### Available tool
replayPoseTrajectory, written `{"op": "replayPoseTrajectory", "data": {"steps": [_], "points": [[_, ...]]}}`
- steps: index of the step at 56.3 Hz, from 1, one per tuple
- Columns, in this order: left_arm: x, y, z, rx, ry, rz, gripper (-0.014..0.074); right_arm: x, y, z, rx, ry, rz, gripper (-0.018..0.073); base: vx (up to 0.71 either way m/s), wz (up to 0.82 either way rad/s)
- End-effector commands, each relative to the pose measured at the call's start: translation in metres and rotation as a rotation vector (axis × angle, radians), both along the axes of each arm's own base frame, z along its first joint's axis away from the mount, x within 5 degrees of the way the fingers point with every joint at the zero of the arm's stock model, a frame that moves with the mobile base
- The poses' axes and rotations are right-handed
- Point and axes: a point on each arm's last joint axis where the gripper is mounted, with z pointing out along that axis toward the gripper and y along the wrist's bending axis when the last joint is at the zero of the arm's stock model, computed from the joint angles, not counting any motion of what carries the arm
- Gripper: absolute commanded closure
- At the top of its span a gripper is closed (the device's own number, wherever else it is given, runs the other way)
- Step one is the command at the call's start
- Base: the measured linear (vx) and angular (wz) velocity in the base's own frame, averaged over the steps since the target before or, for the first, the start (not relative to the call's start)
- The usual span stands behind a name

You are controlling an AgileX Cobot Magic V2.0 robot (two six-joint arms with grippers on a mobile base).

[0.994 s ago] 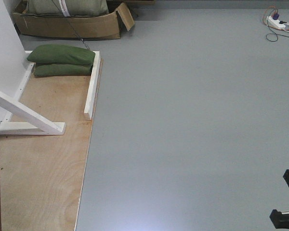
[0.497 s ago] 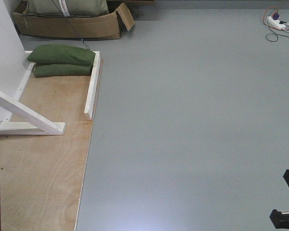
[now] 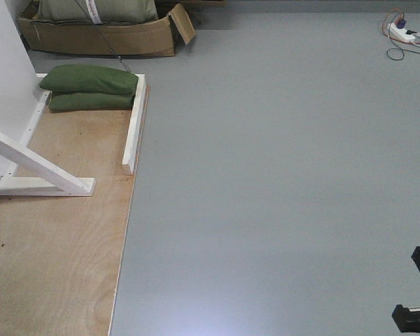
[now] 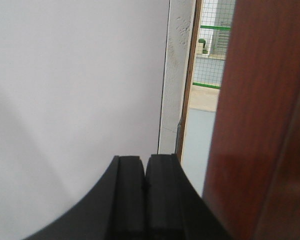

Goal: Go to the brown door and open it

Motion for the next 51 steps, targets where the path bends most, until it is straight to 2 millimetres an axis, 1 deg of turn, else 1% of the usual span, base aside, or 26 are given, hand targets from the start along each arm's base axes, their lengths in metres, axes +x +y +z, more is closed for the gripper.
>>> {"op": "replayPoseTrajectory", "data": {"steps": [1,6,13,23,40,51], "points": [[-0.013,-0.018,0.019,0.107,0.01,0.015,0.0529,0.002,0.0,0.006,-0.005,-0.079,-0.002,0.0559,0.0,0.0],[-0.023,-0.029,0.022,0.126,0.011,0.06,0.0529,0.002,0.0,0.006,-0.005,-0.079,-0.002,0.0559,0.0,0.0],[-0.037,-0.042,0.026,0.147,0.049,0.169,0.0529,0.002,0.0,0.006,-0.005,-0.079,-0.002,0.0559,0.0,0.0],[-0.047,-0.047,0.032,0.179,0.131,0.282,0.0529,0.002,0.0,0.006,-0.005,-0.079,-0.002,0.0559,0.0,0.0],[-0.06,-0.031,0.027,0.127,0.174,0.43,0.0529,0.002,0.0,0.006,-0.005,-0.079,-0.002,0.0559,0.0,0.0],[-0.058,-0.015,0.021,0.093,0.187,0.436,0.0529,0.002,0.0,0.006,-0.005,-0.079,-0.002,0.0559,0.0,0.0]]}}
